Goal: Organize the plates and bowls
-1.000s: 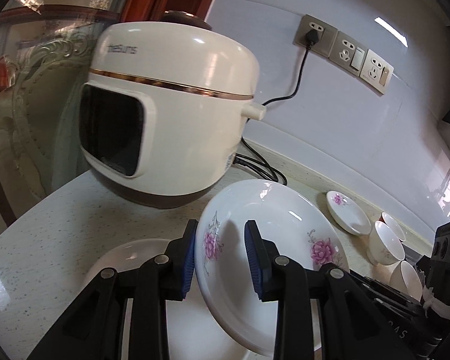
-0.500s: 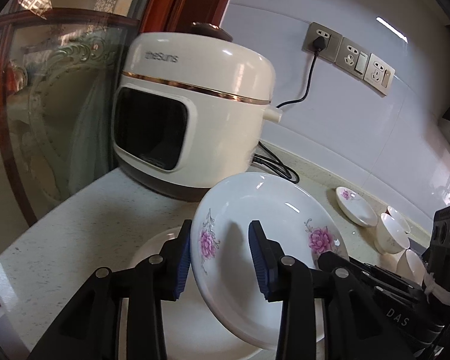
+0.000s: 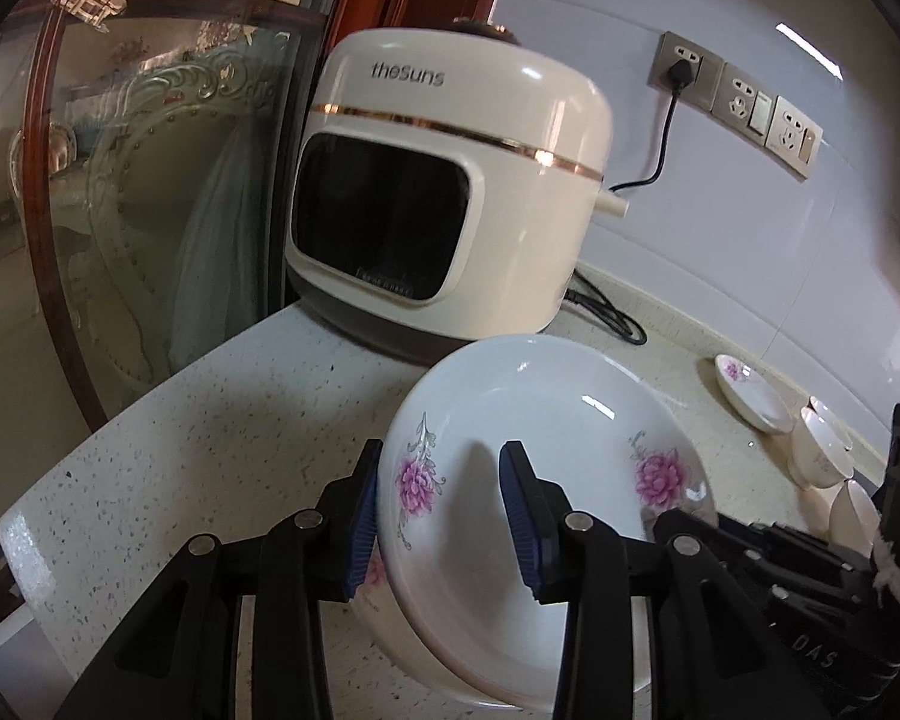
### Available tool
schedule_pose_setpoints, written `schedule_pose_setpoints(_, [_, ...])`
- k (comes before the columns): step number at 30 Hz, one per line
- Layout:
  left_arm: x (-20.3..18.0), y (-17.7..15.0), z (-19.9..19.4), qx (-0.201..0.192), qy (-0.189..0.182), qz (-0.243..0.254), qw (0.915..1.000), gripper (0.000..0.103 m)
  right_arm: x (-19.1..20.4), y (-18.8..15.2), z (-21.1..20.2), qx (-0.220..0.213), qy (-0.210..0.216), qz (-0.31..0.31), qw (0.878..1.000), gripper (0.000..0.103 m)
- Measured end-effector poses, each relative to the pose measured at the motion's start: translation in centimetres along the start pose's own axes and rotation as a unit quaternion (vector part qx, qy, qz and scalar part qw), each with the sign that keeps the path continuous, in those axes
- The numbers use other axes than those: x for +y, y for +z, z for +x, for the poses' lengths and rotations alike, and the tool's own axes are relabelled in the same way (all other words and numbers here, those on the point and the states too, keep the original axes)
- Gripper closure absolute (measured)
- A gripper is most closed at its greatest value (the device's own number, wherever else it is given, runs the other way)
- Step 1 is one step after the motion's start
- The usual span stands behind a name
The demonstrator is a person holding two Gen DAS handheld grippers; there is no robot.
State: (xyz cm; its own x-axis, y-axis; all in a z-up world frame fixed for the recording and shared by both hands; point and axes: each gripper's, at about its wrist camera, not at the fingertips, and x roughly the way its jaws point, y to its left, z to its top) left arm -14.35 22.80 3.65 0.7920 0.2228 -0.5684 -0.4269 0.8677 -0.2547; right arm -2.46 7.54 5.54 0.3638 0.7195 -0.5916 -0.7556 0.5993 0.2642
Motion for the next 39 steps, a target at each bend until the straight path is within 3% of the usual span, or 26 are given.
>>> schedule_pose_setpoints(16, [0.7,-0.9,1.0,0.018,0.008,0.001,0.9998,0.062,1.2,-0.2,0.5,0.013,-0.028,-0.03,0.999,0.081])
schedule_pose_setpoints(30, [0.6,-0.7,2.3,0.045,0.013,-0.009,0.9989,0.058,2.1,-0.5,1.2,0.035,-0.058,-0.056,0.996,0.074])
schedule_pose_setpoints(33, [0.3,-0.7,2.0,0.038,0.013,0.0,0.9992,0.049,2.3,-0.5,1.1,0.034,-0.066,-0.065,0.995,0.064])
schedule_pose_setpoints(35, [-0.3,-0.8,1.7,0.031,0.021,0.015,0.9992,0.035,2.6,-0.5,0.6,0.016,-0.078,-0.077,0.994,0.044])
schedule_pose_setpoints(37, [-0.7,-0.8,1.6,0.027,0.031,0.024,0.9989,0.026,2.8,-0.5,0.4,0.01,-0.082,-0.086,0.993,0.039])
schedule_pose_setpoints(39, [-0.6,-0.8,1.4,0.023,0.033,0.025,0.9989,0.024,3.0,-0.6,0.4,0.012,-0.08,-0.09,0.993,0.039])
